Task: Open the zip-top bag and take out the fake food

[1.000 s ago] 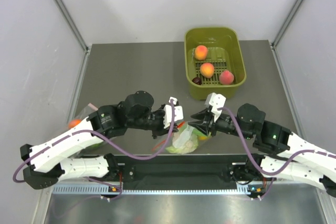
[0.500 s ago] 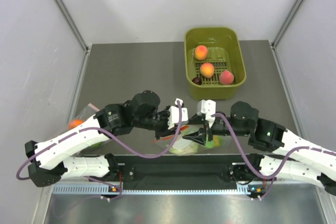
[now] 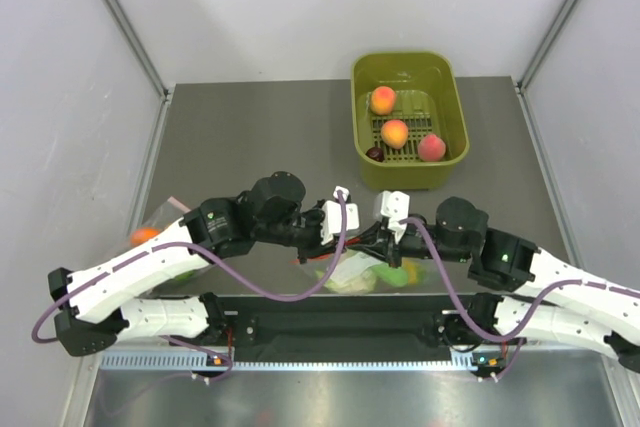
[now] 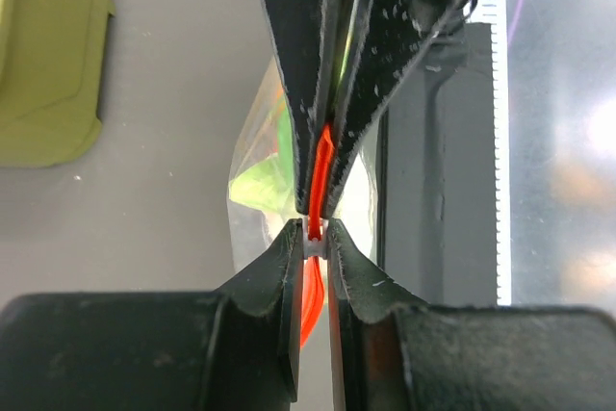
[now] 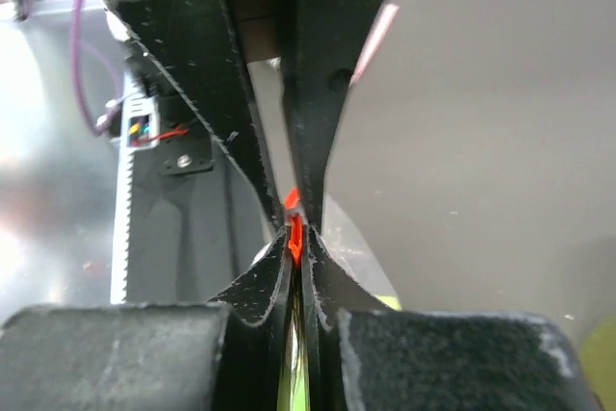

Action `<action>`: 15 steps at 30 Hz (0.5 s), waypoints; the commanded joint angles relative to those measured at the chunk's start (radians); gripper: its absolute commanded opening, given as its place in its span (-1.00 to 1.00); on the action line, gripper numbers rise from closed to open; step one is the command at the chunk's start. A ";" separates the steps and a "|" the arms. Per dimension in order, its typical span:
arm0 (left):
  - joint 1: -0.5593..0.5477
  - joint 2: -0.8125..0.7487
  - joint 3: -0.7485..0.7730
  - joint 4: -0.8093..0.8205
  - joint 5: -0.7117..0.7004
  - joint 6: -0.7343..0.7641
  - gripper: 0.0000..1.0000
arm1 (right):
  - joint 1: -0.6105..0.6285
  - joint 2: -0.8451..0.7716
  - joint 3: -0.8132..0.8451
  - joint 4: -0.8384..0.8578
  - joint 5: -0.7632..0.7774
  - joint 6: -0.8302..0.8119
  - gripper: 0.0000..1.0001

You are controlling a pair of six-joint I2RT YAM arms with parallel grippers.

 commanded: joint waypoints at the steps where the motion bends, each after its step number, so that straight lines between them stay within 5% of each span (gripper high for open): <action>1: -0.003 -0.015 -0.034 0.019 0.010 -0.006 -1.00 | -0.007 -0.077 -0.016 0.151 0.122 -0.016 -1.00; 15: -0.003 -0.062 -0.093 0.002 -0.062 -0.058 -1.00 | -0.009 -0.186 0.010 0.165 0.440 -0.048 -1.00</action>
